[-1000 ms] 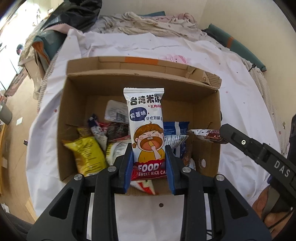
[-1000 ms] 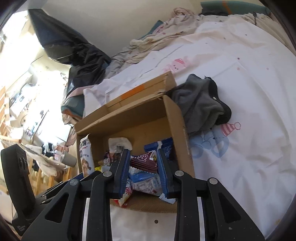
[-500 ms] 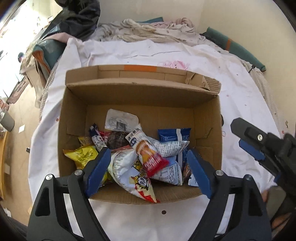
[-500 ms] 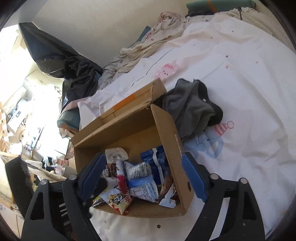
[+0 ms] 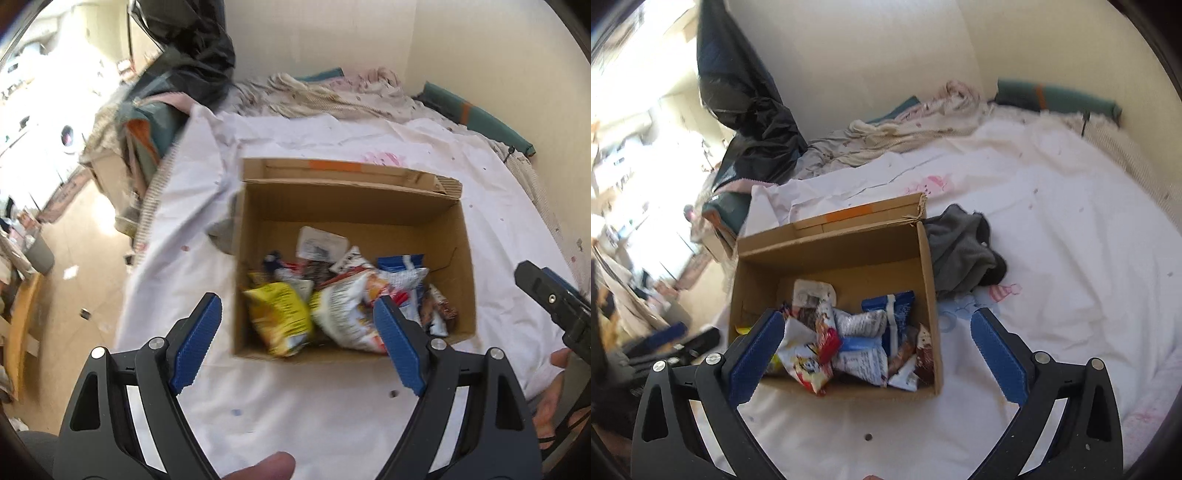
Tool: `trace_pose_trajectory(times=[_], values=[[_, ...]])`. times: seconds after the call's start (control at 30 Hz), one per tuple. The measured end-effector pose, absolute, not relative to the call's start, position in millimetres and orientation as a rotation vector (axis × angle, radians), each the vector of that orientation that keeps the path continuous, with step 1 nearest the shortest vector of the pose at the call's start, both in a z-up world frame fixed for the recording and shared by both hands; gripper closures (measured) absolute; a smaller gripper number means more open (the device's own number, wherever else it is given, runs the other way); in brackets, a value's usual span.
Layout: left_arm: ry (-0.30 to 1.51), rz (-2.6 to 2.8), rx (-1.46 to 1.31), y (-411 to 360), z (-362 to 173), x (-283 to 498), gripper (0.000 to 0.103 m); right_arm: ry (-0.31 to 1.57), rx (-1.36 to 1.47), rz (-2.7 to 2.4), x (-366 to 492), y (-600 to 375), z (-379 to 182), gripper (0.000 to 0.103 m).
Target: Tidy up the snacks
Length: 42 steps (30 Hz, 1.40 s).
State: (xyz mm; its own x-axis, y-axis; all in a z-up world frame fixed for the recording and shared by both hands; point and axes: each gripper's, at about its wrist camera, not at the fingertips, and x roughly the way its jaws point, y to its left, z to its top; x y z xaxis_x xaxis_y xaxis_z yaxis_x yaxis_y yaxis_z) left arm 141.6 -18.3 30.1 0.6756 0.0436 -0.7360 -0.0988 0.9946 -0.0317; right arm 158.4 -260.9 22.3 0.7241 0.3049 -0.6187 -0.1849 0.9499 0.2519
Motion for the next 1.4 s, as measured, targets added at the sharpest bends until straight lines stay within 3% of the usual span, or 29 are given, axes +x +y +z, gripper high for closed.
trace_pose_trajectory(times=[0.33,0.47,1.4], values=[[0.804,0.114,-0.091,9,15,95,0.012,0.712,0.075,0.281,115,-234,13,0.000],[0.808,0.113,-0.117,11,8,84,0.000,0.743,0.108,0.281,111,-232,3,0.000],[0.810,0.128,-0.189,20,-1,85,0.000,0.756,0.040,0.259,113,-217,-10,0.000]])
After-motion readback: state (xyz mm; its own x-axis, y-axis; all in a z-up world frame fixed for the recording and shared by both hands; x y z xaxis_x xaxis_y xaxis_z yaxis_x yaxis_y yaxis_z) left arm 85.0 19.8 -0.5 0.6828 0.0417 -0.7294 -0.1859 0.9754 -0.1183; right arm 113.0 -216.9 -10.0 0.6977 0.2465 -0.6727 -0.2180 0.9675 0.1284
